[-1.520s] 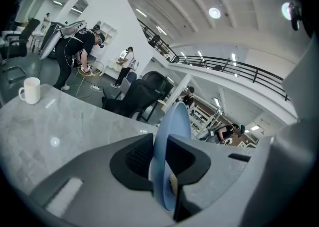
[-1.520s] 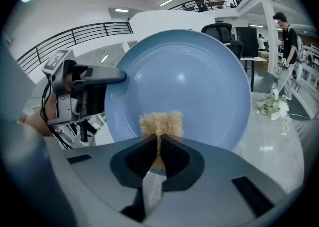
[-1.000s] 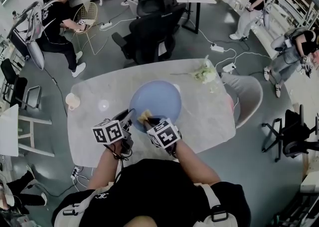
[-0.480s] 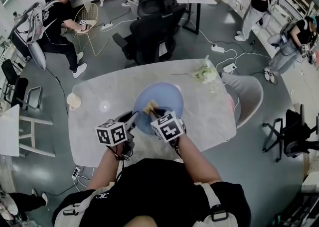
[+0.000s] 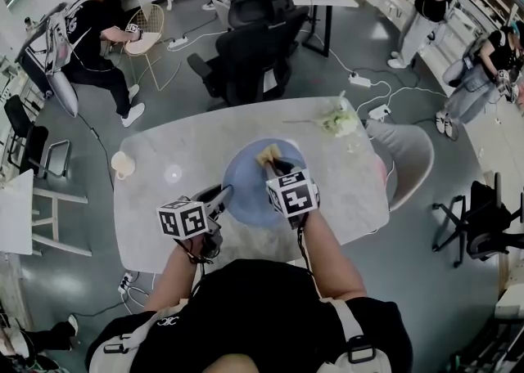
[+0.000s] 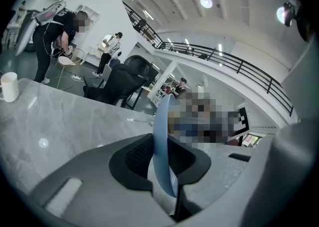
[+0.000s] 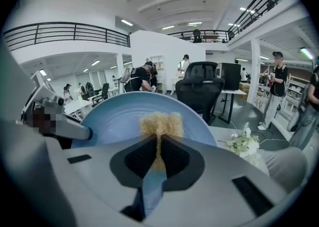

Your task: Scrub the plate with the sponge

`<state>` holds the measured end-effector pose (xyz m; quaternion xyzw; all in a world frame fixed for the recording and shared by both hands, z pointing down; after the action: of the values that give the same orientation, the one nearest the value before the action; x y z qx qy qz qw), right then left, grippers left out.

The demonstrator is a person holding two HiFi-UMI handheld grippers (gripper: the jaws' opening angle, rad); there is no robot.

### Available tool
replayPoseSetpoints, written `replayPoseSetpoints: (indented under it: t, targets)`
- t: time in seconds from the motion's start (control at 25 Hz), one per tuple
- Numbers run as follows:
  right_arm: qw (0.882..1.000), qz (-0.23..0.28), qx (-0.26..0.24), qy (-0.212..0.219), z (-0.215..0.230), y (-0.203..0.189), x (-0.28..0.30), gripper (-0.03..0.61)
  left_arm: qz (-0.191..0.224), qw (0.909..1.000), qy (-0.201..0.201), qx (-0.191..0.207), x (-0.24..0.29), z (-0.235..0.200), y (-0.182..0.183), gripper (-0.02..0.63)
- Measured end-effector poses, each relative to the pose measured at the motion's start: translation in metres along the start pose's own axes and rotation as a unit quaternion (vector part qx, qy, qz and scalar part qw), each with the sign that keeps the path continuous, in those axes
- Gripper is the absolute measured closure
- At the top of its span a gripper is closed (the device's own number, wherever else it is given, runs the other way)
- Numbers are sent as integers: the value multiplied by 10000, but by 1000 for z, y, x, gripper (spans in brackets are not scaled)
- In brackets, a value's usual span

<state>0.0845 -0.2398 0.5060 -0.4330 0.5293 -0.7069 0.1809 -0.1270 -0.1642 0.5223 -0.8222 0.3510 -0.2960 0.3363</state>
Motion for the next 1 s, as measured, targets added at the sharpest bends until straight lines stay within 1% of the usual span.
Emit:
replayPoseSetpoints:
  t: [0.28,0.48,0.64,0.8,1.0]
  targets:
    - [9991,-40,223,-352,22,-10,-2,551,102,9996,14,-260,1,-4,3,545]
    - [9980,-264,328,-476,26,-29,-2,551,138,9993,134,-306,-1,-9,4,541]
    - [9981,-299,227,-486,20,-37,0,551,121,9993,220,-279,-1,-13,5,540]
    - [9995,-164,84,-263,7,-33,6,551,121,9993,235,-269,1,-13,4,541]
    - [9993,-256,-110,265,-23,-30,10,551,219,9984,390,-347,0,-18,8,540]
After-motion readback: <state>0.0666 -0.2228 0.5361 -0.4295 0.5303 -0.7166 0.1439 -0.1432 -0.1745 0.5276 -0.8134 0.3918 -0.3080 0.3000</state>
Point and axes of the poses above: the fingertips, and each gripper's own axes: x forward along the fingers, z to its right, y out of its top, the point moved 9 cm from there along -x, backward along the fingers, and after that the axes turned 11 degrees about z, right-handed, at the moved point
